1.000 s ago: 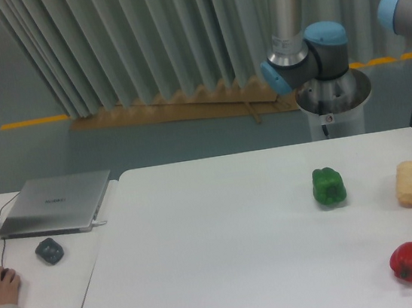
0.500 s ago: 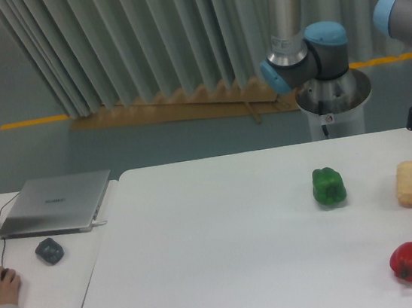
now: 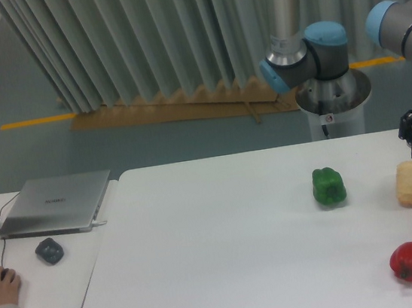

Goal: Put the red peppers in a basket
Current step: 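Move the gripper down toward the yellow bread item, then move the open gripper past the bread to above the red pepper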

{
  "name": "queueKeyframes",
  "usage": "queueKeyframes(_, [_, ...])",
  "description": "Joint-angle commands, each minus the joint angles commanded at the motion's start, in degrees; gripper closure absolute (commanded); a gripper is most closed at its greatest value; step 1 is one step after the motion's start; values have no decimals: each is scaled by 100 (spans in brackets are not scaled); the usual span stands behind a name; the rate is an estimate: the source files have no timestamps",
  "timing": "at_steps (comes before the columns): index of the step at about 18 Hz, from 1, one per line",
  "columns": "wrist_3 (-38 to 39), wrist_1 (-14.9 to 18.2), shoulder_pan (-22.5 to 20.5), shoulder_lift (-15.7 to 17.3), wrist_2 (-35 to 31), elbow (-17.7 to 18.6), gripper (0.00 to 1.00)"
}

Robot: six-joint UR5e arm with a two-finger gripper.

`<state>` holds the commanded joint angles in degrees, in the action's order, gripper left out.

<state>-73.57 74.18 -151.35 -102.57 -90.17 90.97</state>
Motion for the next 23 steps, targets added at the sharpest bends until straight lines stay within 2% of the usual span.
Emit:
queueKeyframes(1, [88,0,9,-9,-44,9,0])
queueKeyframes(2, [863,-35,261,-235,-271,26,0])
queueKeyframes(5, [1371,-385,509,-465,-537,-123,0])
queueKeyframes(8, [1985,-387,632,-764,-616,-535,0])
queueKeyframes(12, [2102,-413,650,-1028,-651,-1071,0])
queueKeyframes(13, [2058,-587,676,-1150,-677,-1116,0])
queueKeyframes(15, [2075,-1209,922,-1414,-782,-1046,0])
queueKeyframes(21, [2251,-1266,1002,-1468,-774,-1002,0])
queueKeyframes(23, [2234,-1248,1037,-1450,-801,-792,0])
